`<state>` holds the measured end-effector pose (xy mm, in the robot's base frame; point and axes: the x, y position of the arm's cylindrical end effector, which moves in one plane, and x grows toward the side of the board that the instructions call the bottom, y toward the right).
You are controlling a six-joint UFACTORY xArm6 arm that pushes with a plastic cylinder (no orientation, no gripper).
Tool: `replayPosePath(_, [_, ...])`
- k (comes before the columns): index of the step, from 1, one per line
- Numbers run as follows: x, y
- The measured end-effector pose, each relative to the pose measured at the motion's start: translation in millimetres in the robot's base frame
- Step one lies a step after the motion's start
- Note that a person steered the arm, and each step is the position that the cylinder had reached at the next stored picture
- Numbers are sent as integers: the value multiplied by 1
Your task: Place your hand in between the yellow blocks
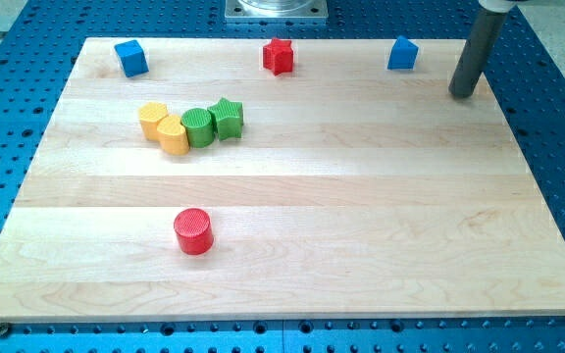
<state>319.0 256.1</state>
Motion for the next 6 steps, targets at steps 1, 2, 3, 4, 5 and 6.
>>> replayPosePath(1, [5,0])
replayPosePath(2, [5,0])
replayPosePath(3, [5,-9])
replayPosePath(4, [5,-100])
replayPosePath(5, [5,-207])
replayPosePath(6, [6,-313])
